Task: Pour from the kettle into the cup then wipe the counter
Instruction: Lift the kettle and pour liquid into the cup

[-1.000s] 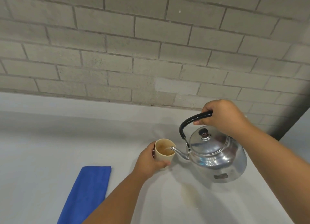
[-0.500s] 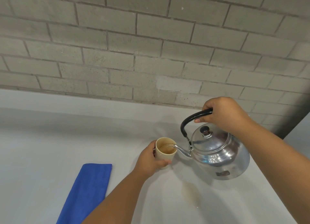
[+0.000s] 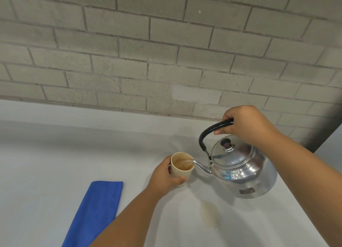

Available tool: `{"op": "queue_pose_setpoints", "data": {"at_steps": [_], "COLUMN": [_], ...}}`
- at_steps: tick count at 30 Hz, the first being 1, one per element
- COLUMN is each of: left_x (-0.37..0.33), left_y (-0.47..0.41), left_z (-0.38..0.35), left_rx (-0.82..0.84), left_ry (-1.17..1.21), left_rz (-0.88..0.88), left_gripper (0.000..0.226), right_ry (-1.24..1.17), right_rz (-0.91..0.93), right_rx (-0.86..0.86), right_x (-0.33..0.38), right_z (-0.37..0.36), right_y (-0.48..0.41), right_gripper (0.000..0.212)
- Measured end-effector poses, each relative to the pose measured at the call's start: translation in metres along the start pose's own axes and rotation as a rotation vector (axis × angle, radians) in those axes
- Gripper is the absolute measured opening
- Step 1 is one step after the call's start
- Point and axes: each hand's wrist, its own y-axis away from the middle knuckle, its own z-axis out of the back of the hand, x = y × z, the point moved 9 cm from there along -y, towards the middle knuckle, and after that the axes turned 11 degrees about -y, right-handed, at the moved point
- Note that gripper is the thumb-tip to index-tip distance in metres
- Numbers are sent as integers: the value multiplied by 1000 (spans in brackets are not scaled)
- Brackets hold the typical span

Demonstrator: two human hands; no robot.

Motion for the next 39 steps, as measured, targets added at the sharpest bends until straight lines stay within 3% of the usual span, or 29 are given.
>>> {"op": "queue_pose_setpoints", "data": {"at_steps": [14,22,39], "left_x": [1,1,1], "left_y": [-1,0,1], "left_z": [-1,-1,-3], "left_rx": [12,10,21], "left_ry": [11,6,16], "left_rz": [5,0,22], "left_gripper": [70,69,67], "right_ry": [35,79,18], "right_rz": [-4,-44,-26], "right_rx": [36,110,78], "right_x": [5,10,1], "right_z": [0,0,2], "right_y": [1,4,5], "right_gripper": [31,40,36]}}
